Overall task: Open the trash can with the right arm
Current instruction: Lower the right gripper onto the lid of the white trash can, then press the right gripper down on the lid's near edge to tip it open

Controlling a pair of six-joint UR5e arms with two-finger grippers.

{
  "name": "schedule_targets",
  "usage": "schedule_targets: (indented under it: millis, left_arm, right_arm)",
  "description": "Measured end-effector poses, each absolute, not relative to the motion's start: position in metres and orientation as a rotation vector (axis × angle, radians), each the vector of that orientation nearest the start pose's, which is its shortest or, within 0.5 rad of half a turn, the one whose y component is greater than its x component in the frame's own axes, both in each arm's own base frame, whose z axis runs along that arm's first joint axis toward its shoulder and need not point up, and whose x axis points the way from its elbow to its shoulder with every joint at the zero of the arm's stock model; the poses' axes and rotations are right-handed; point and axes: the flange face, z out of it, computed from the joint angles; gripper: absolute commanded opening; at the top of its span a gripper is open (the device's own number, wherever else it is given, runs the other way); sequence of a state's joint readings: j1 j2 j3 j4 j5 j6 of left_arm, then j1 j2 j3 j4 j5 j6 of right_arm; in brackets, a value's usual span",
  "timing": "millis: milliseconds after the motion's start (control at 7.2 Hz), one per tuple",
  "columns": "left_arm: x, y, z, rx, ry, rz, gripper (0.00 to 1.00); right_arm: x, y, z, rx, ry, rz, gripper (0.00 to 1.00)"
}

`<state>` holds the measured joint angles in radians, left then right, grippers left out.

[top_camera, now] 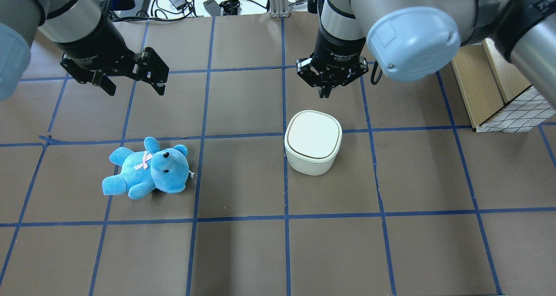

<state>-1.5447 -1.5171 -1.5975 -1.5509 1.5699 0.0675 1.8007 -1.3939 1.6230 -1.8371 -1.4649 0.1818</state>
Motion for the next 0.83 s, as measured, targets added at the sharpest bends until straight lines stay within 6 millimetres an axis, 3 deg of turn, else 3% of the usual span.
schedule_targets:
  millis: [556,833]
  left_arm:
    - [-0.121,-0.477,0.503,0.065,3.139,-0.075,1.0]
    - [-0.121,-0.477,0.503,0.065,3.139,-0.075,1.0]
  right_arm:
    - [0.265,-0.507,0.348,-0.083,3.043,0.072,0.0]
    - [0.263,-0.499,0.333,-0.1,3.046,0.12,0.0]
